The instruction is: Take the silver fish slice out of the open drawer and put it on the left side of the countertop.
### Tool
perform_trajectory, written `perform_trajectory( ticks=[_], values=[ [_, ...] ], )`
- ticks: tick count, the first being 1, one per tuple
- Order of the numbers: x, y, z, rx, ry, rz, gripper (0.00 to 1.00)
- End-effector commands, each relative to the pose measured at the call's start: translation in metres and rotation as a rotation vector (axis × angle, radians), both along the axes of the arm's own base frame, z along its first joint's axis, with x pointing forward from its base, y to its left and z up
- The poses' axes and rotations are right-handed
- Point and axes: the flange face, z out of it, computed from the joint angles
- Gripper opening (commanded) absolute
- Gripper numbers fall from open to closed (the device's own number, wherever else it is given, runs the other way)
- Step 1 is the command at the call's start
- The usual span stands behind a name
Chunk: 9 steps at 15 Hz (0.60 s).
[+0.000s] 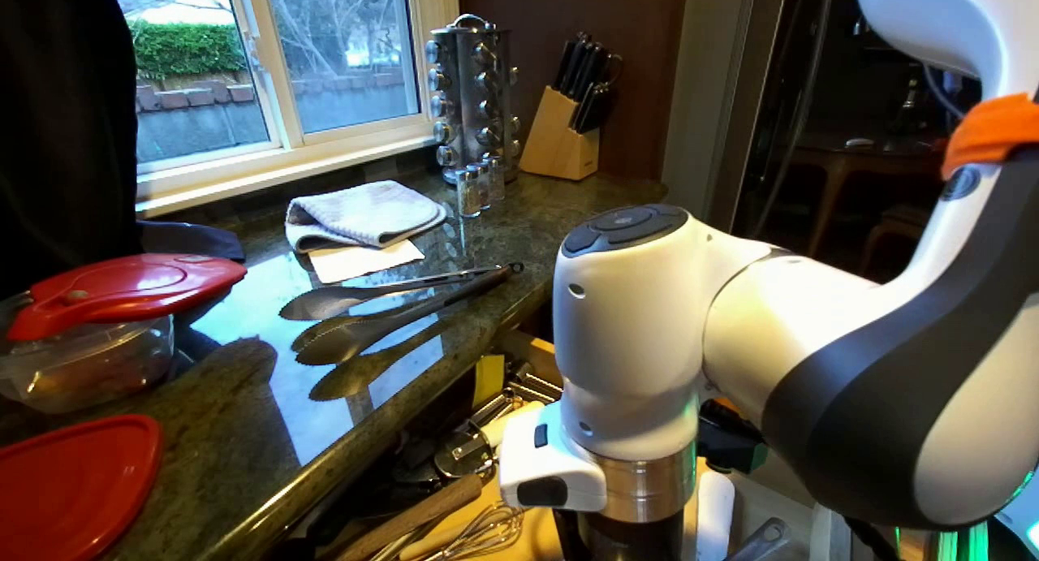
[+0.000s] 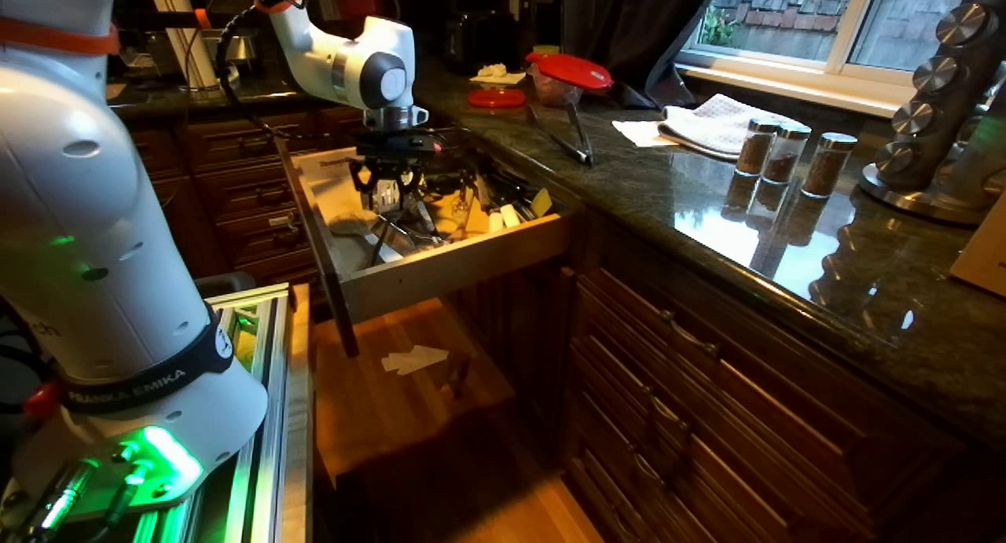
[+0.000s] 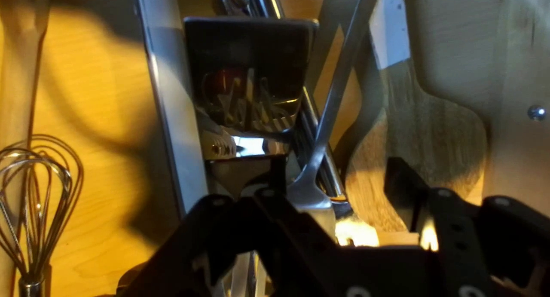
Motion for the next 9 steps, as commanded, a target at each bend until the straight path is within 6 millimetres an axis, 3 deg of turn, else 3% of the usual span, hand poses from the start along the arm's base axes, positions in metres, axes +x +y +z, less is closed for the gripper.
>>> perform_trajectory(
  ticks=[1,6,8,9],
  values=[
    [-0.0071,0.0039,-0.0142,-0.024,-0.026,-0.014,0.37],
    [-0.0118,0.0070,-0.0211,-0.055,-0.065,-0.014,0.25],
    [-0.0125,0.0076,-0.0210,-0.067,-0.088,-0.014,0.29],
    [-0.0132,0.0076,-0.0211,-0.071,-0.095,-0.016,0.42]
  ],
)
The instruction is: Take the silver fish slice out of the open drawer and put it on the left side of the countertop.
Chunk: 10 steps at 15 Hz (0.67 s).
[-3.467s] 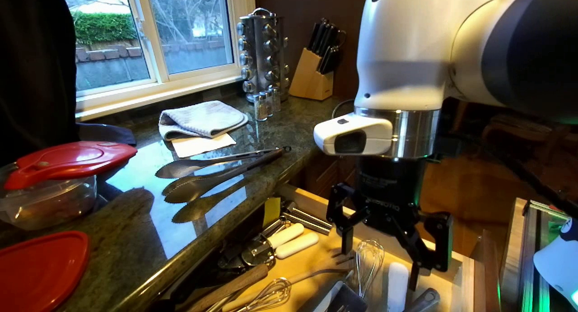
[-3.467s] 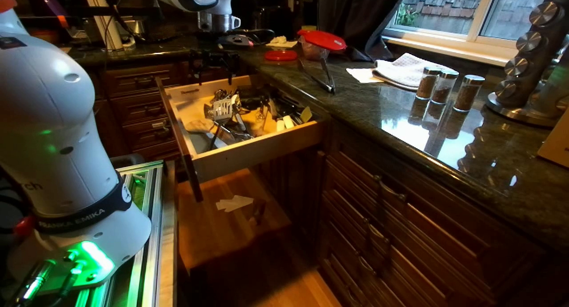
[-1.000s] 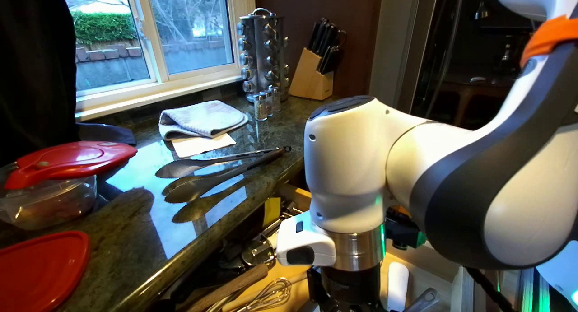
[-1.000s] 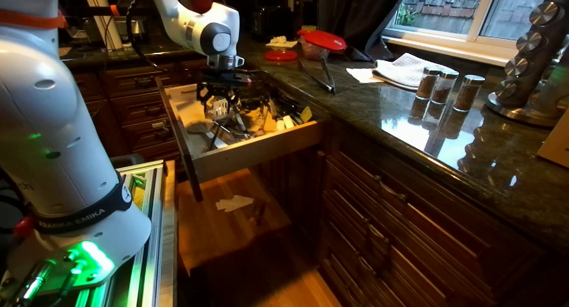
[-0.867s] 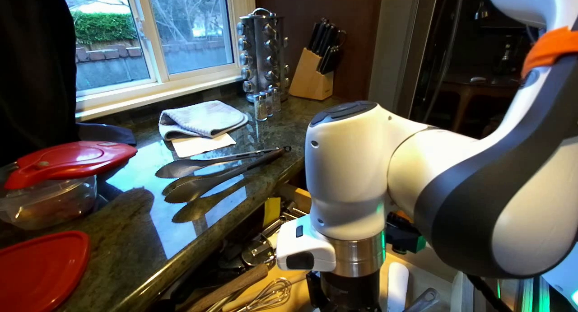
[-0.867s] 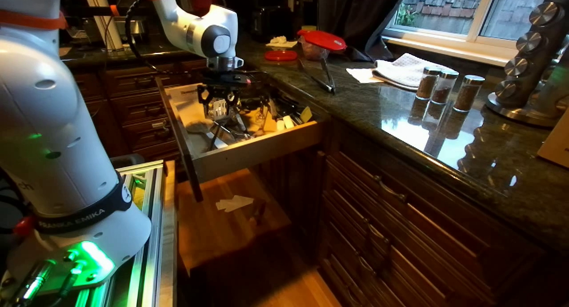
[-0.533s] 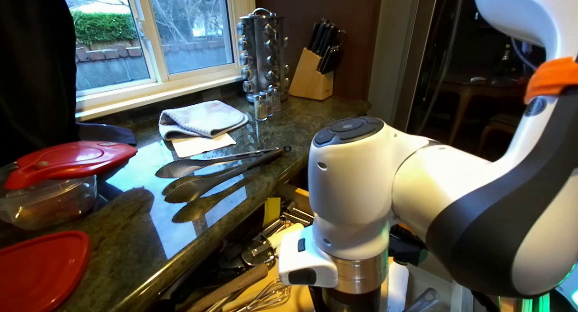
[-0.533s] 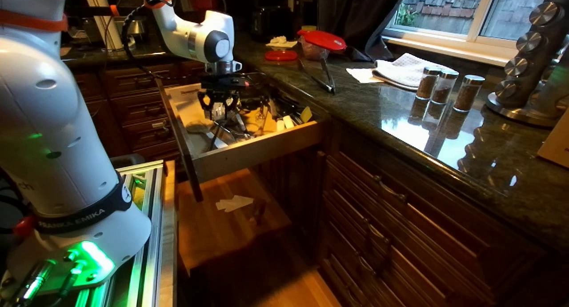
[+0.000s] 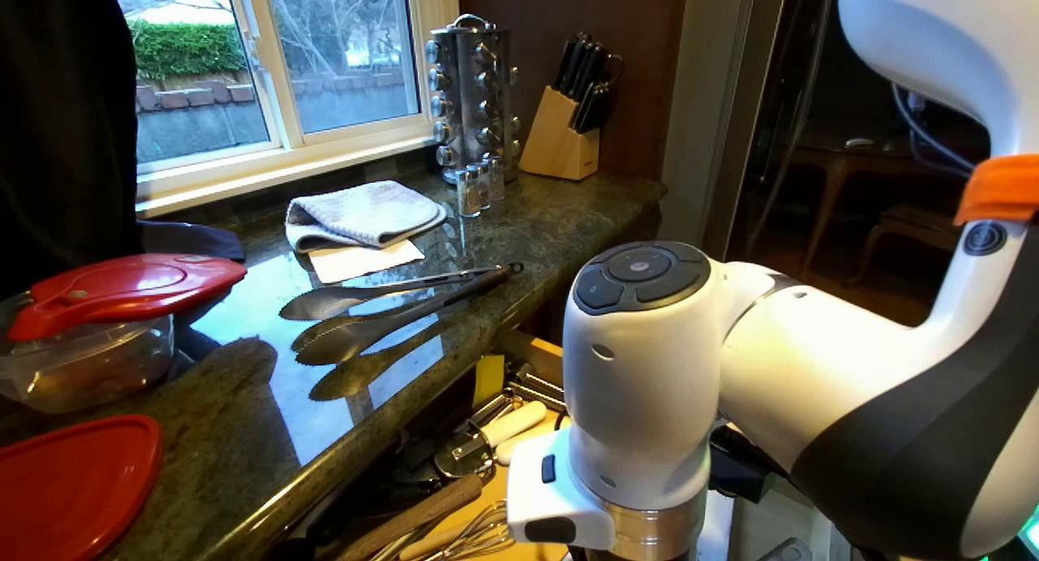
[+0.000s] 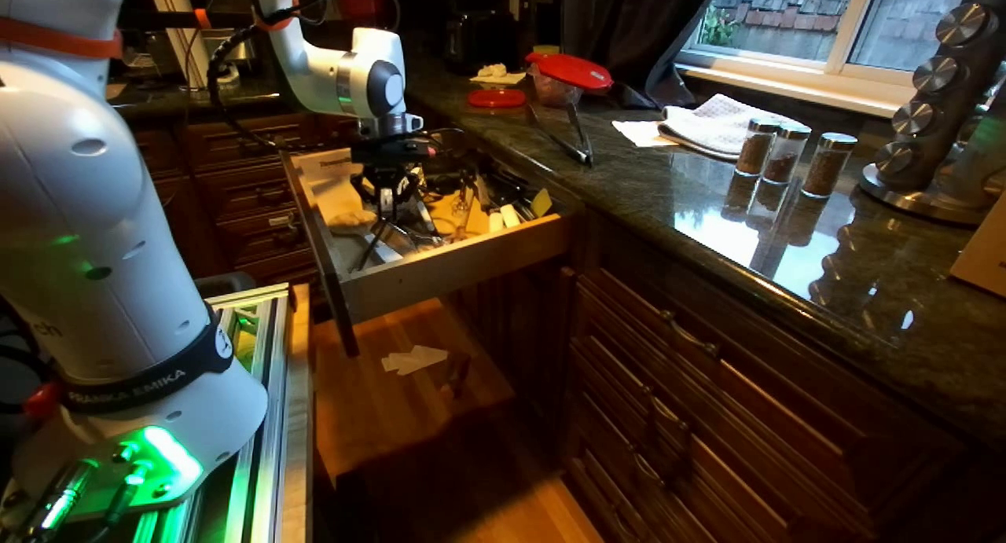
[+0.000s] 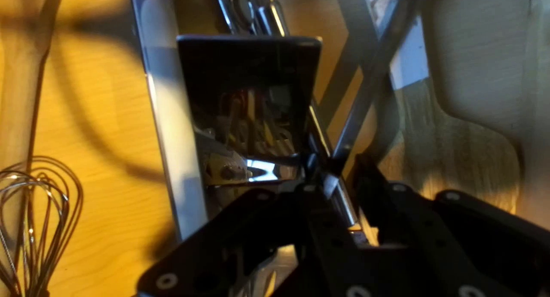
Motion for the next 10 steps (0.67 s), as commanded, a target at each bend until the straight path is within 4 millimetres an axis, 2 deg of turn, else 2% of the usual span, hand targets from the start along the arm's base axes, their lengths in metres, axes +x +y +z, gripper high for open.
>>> perform_trajectory(
  ticks=[1,2,3,5,8,10],
  values=[
    [-0.003,0.003,-0.005,-0.010,-0.041,-0.011,0.44],
    [-0.004,0.003,-0.005,-0.013,-0.048,-0.013,0.45],
    [-0.004,0.003,-0.005,-0.015,-0.051,-0.016,0.51],
    [-0.003,0.003,-0.008,-0.015,-0.050,-0.019,0.51],
    [-0.003,0.005,-0.013,-0.009,-0.036,-0.018,0.32],
    [-0.003,0.008,-0.017,-0.009,-0.029,-0.015,0.29]
  ],
)
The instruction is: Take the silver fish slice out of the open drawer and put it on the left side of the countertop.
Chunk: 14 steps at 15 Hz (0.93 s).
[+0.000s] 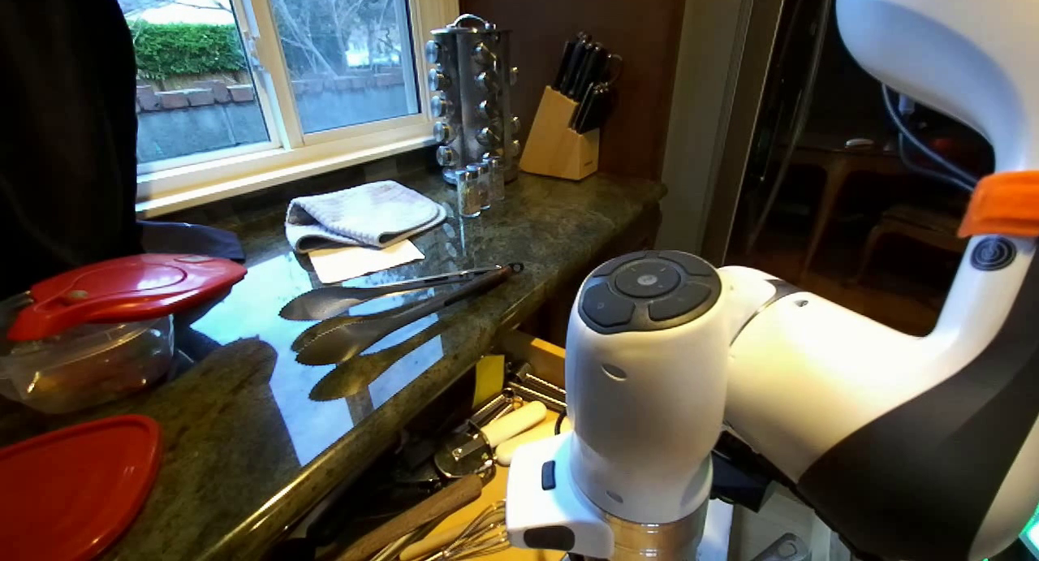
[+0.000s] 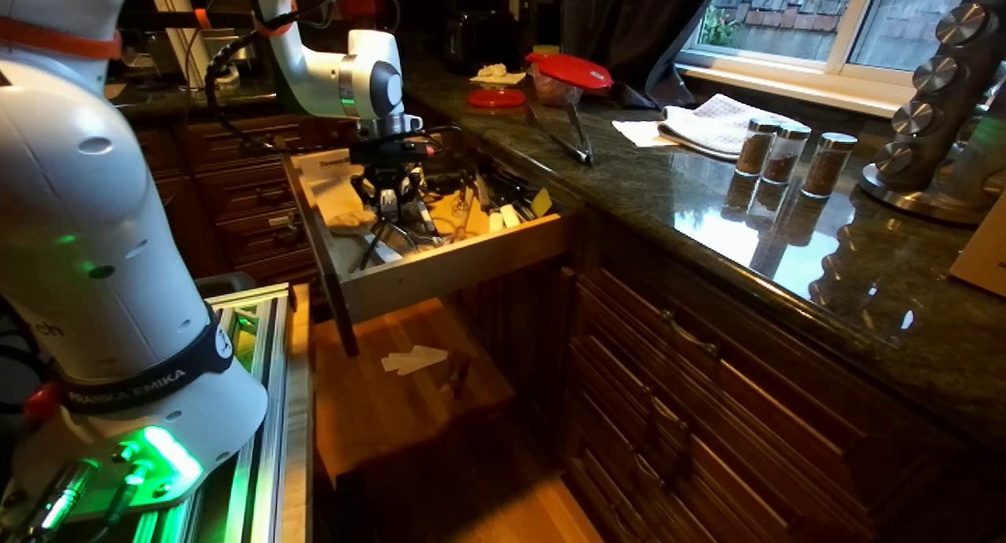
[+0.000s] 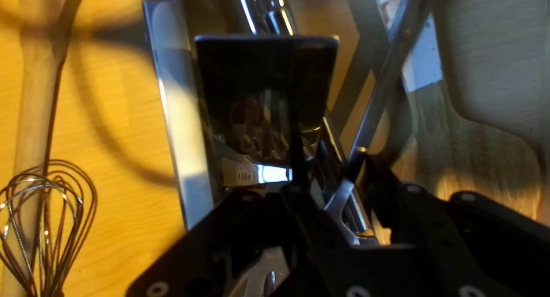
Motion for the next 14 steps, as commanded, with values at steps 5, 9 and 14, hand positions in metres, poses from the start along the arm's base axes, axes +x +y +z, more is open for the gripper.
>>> perform_trajectory(
  ticks=[5,9,14],
  values=[
    [-0.003,0.015,-0.022,0.002,0.030,0.010,0.33],
    [-0.004,0.023,-0.026,-0.001,0.035,0.019,0.11],
    [-0.010,0.016,0.008,0.022,0.006,0.004,0.03]
  ],
)
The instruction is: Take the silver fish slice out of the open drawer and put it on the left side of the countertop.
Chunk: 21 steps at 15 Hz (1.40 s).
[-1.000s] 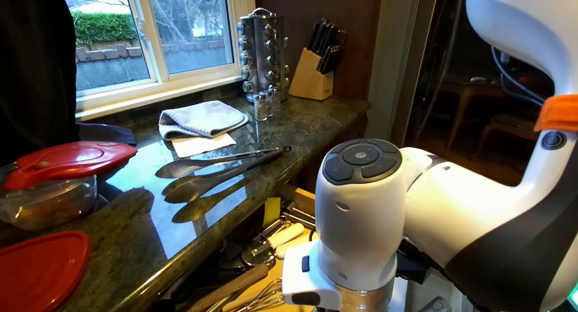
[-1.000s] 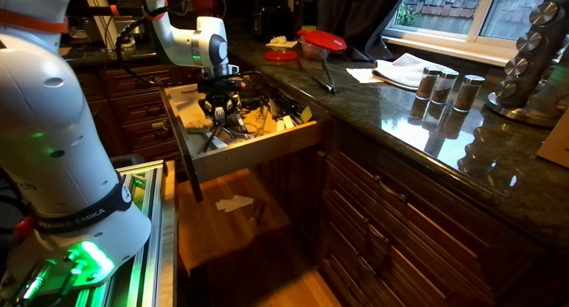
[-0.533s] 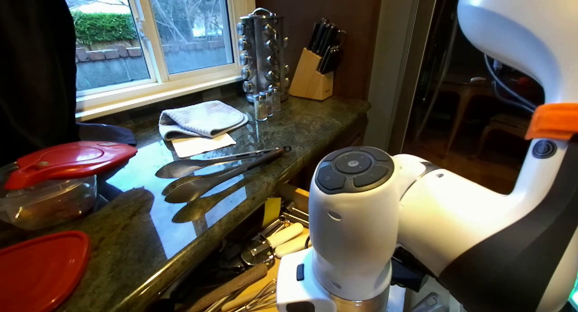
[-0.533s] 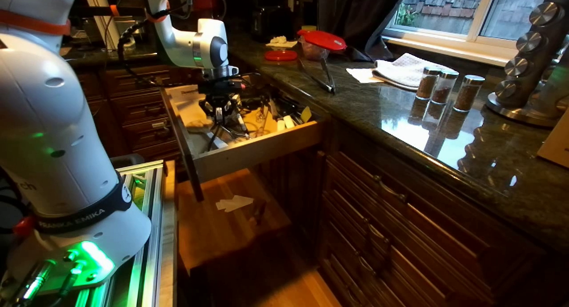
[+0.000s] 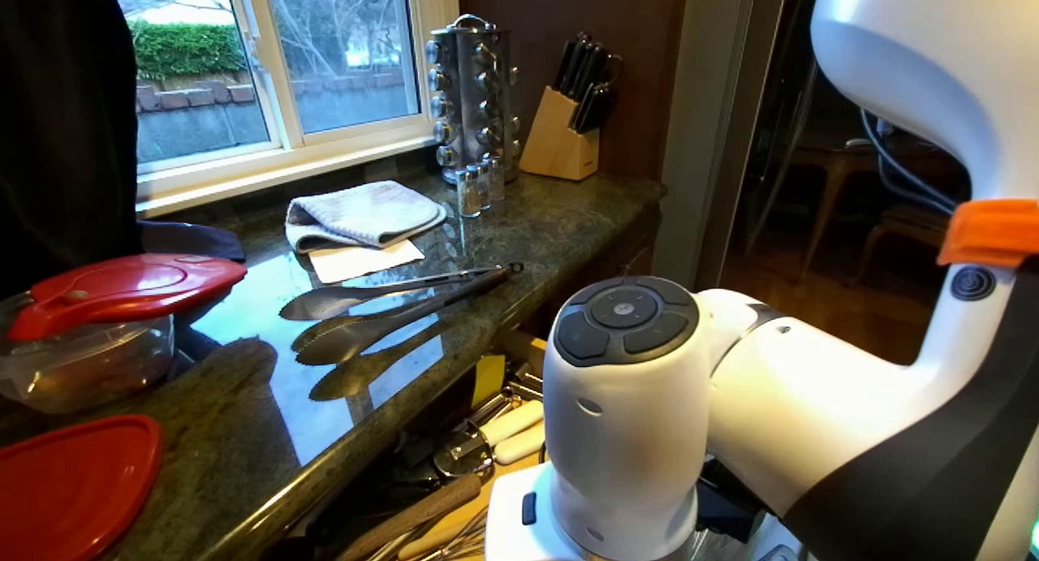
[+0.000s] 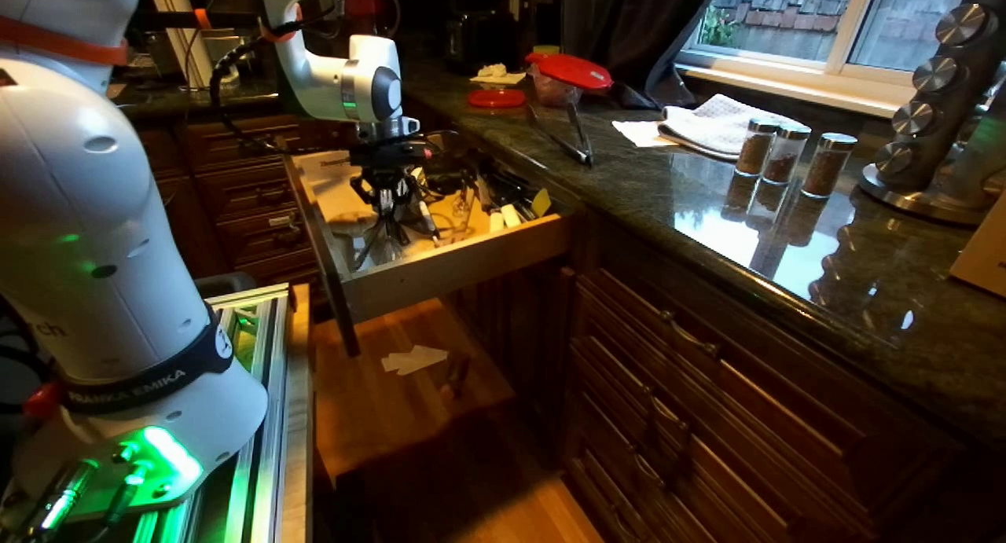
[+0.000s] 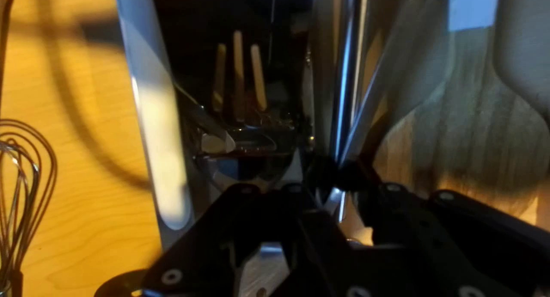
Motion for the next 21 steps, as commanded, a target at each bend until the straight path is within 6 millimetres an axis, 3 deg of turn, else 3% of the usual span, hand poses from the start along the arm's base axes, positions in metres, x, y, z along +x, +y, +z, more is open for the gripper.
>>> perform_trajectory(
  ticks=[1,5,15,21],
  values=[
    [-0.010,-0.008,0.026,0.009,-0.027,-0.016,0.04],
    [-0.013,-0.017,0.054,0.026,-0.066,-0.035,0.01],
    [-0.003,-0.043,0.097,0.045,-0.081,-0.155,0.01],
    [0.006,-0.045,0.163,-0.001,-0.175,-0.200,0.01]
  ],
)
